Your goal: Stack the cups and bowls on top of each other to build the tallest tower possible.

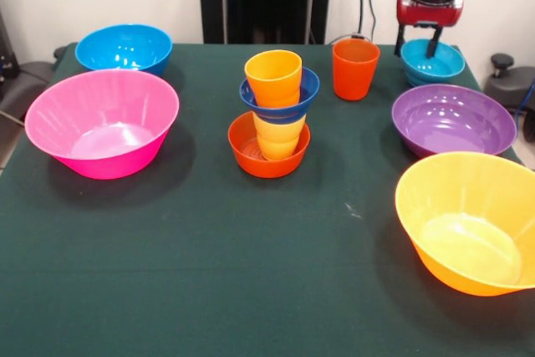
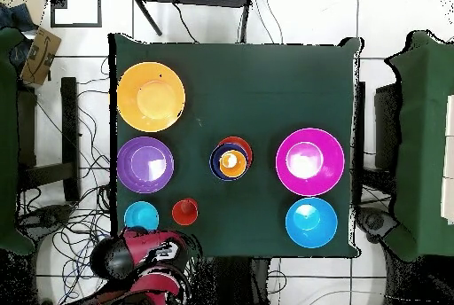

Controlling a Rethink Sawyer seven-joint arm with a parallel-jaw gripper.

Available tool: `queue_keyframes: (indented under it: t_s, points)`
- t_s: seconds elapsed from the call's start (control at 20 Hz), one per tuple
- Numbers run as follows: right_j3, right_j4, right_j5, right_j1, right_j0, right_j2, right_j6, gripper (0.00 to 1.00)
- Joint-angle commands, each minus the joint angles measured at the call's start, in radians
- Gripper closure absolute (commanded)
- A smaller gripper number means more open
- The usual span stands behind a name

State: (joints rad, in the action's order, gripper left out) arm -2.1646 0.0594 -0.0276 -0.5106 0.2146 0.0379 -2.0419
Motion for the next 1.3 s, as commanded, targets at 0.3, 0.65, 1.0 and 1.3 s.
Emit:
queue_keyframes:
  t_s: [0.3, 0.65, 1.0, 1.3]
  points:
    - [0.034, 0.036, 0.047, 0.033, 0.029, -0.003, -0.152, 0.00]
    - [0.058, 0.048, 0.046, 0.044, 0.061, -0.057, -0.154, 1.00]
    - [0.102, 0.064, 0.071, 0.046, 0.065, -0.049, -0.149, 1.00]
    - [0.081, 0.088, 0.171, -0.051, 0.064, -0.048, -0.156, 1.00]
